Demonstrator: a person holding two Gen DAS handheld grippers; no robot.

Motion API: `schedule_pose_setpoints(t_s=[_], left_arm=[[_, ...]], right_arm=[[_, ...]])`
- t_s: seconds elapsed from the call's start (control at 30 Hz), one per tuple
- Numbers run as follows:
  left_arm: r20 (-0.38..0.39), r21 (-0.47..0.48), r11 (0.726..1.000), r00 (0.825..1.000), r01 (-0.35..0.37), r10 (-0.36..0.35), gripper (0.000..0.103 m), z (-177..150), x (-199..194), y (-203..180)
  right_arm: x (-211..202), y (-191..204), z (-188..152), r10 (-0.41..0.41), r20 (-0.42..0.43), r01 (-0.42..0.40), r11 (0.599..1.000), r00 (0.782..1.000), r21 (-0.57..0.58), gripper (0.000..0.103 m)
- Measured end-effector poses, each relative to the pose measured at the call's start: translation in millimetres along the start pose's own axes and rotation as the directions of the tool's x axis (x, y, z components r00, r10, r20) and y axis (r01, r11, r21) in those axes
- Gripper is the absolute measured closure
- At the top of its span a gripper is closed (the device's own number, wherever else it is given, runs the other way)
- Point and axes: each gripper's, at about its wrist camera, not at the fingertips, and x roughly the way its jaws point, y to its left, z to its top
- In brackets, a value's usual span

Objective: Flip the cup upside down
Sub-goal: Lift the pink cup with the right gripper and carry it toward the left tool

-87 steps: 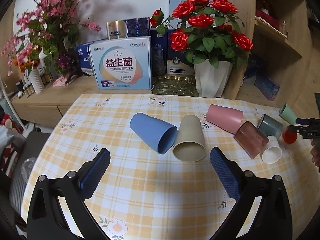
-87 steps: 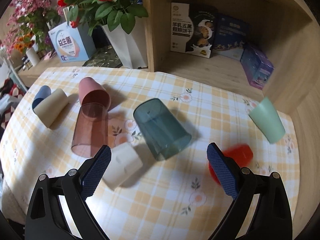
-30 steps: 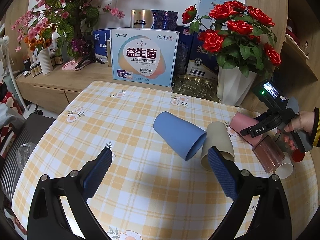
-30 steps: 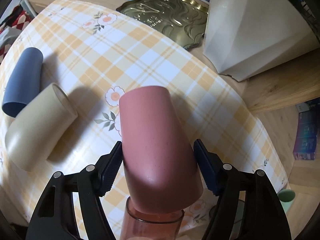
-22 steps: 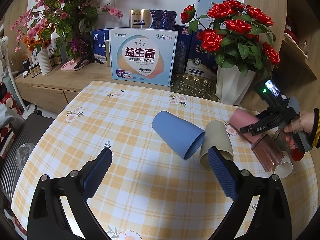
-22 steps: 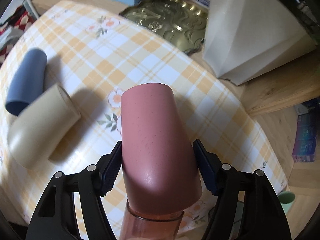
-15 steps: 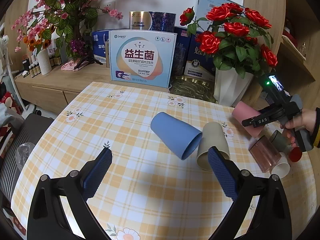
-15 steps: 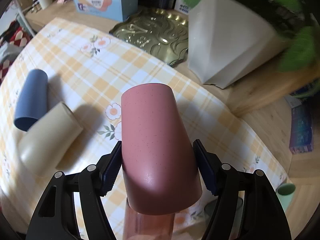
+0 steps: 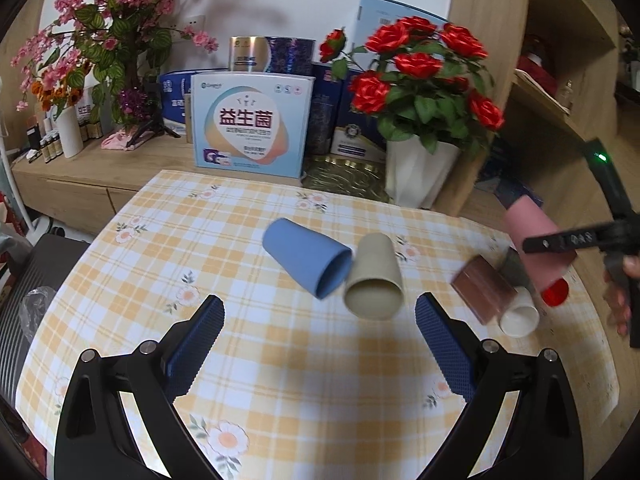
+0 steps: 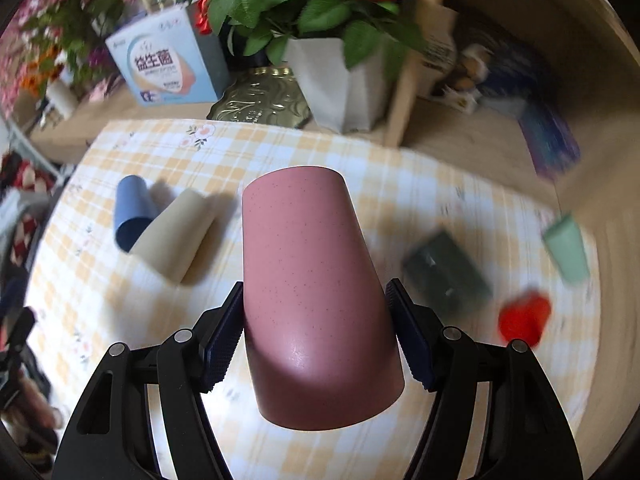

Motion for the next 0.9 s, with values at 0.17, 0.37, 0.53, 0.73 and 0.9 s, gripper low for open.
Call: schedule_pose_setpoints(t_s=[0.17,0.37,0.53,0.73,0.9], left_arm=[[-0.026,0.016,1.0,1.0,0.015,-0.015,0.009,-16.8,-7.1,-7.8],[-0.047,0.021,1.0,0.999,0.011,-0.01,0.009,-31.7,-20.2,-11.3],[-0.049,0.033,0.999,0.999,0.002,0.0,0.009,-39.2,-33.9,-10.9],[-0.062,0.024,1.0,0.998,-0.005,0.007,0.009,-44.2,-40.8,-7.3],[-0.074,0.024,1.0,0.997,-0.002,0.004,0.009,-45.0,-39.9,-8.8]], right_arm=[[5.3,4.3,-81.1,0.072,-0.033,-0.068,0.99,0.997,0.12,0.036],[38.5,28.2,-149.0,0.17,-0.066,-0.146,0.951,0.983,0.274,0.036],[46.9,53.3,-168.4,0.199,-0.054,-0.17,0.928,0.978,0.33,0.036],[50.7,70.1,-175.6,0.191,-0.065,-0.156,0.923,0.979,0.352,0.036],[55.0,77.0,-174.7,0.195,-0.077,-0.155,0.92,0.978,0.36,0.036]])
